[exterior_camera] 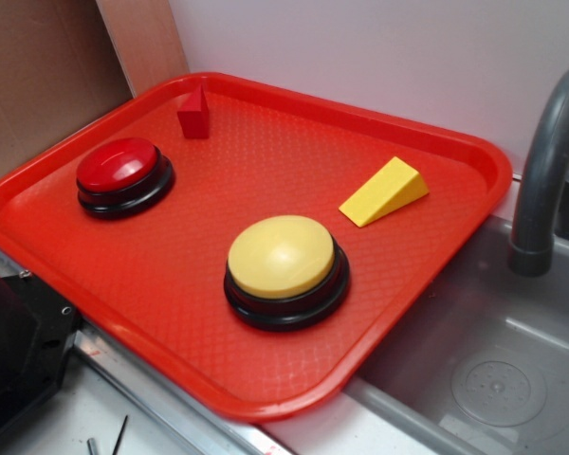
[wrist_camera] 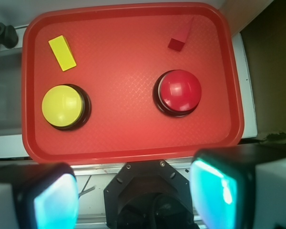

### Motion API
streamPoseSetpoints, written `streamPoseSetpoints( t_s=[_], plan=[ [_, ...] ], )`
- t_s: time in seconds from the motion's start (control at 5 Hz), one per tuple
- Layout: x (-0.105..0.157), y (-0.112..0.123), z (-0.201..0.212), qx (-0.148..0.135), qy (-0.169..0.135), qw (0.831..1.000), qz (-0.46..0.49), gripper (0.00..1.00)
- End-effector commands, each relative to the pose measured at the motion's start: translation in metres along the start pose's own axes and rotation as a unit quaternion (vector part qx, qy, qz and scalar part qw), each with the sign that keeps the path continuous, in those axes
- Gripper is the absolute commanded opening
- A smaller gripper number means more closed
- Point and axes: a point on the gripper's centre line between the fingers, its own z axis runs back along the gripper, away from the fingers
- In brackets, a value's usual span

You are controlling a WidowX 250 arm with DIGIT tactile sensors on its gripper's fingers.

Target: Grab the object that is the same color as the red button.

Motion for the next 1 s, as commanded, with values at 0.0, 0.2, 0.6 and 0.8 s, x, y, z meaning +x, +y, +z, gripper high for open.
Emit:
streamPoseSetpoints(
  t_s=[0.0,0.2,0.6,0.8],
  plan=[
    [0.000,0.000,0.000,0.000,0.000,1.000,0.000,1.00],
    [0.010,0.005,0.001,-0.012,0.007,1.000,0.026,1.00],
    [0.075,0.022,-0.041,-0.013,0.032,0.990,0.136,1.00],
    [0.102,0.029,-0.068,-0.003,0.028,0.983,0.180,1.00]
  ],
)
